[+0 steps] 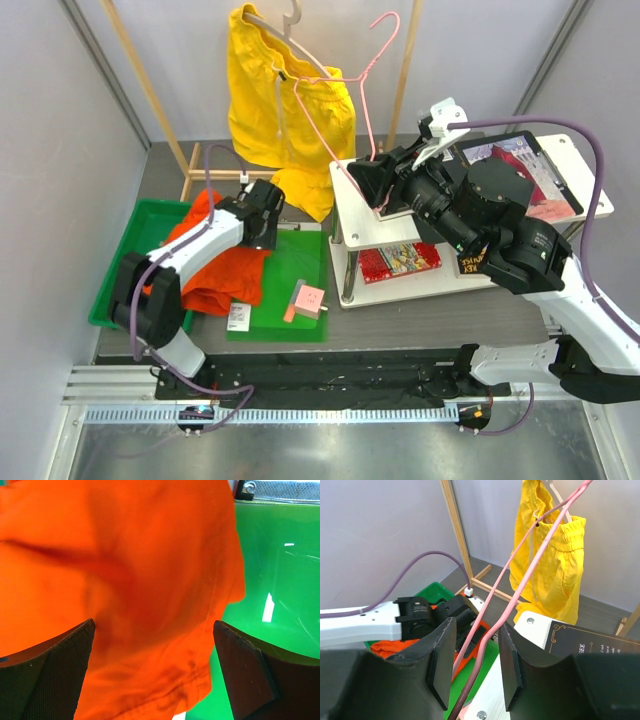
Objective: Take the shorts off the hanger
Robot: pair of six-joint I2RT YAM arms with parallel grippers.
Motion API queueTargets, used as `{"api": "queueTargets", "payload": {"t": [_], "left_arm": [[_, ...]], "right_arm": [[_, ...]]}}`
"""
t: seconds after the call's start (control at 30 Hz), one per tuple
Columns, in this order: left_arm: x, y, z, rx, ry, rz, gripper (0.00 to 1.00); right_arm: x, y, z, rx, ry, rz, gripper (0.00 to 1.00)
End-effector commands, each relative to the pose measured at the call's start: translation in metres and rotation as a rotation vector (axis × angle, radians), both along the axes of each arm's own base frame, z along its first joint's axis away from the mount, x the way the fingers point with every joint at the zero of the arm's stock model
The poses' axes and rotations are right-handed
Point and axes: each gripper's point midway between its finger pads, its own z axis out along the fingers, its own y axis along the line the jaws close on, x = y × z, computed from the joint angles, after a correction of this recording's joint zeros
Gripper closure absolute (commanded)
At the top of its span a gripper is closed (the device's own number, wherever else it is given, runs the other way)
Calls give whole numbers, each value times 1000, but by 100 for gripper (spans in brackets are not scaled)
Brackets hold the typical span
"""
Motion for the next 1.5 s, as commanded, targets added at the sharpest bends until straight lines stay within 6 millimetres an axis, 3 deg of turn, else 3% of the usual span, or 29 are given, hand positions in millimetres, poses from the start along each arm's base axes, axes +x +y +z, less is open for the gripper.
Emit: {"api": "queueTargets", "payload": {"t": [0.0,0.13,0.23,0.3,0.43,0.5,0.6,0.63,0.67,0.8,1.03,1.13,1.27,1.47], "left_arm": [[31,-21,-3,-48,-54,-22,0],[35,-19,-27,-13,-8,16,0],[37,-16,-31,7,-17,32,1],[37,-13,-33,10,-23,41,7],[38,-2,-30,51,-47,69,41],[40,4,-30,65,-55,84,49],[42,6,-30,44,-57,97,74],[42,7,-30,42,-61,100,89],[42,8,-28,42,-63,104,97],[40,18,-10,63,-93,135,100],[33,51,79,63,-249,230,100],[30,73,141,12,-391,303,100],[8,103,219,40,-571,377,100],[-32,139,291,91,-774,475,100]], "right_arm": [[-3,-10,16,26,-38,-10,99],[-5,-10,16,24,-40,-1,99],[-5,-9,16,24,-41,6,99],[-6,-8,14,20,-39,11,99],[-6,-8,12,21,-33,12,99],[-6,-7,14,26,-26,15,99],[-7,-4,15,23,-19,28,99],[-8,-4,16,24,-18,33,99],[-9,-4,16,25,-17,38,99],[-12,-8,20,40,-20,37,99],[-14,-11,23,42,-28,36,99],[-14,-11,24,45,-29,38,99],[-14,-10,26,50,-31,44,99],[-16,-6,27,60,-27,63,99]]}}
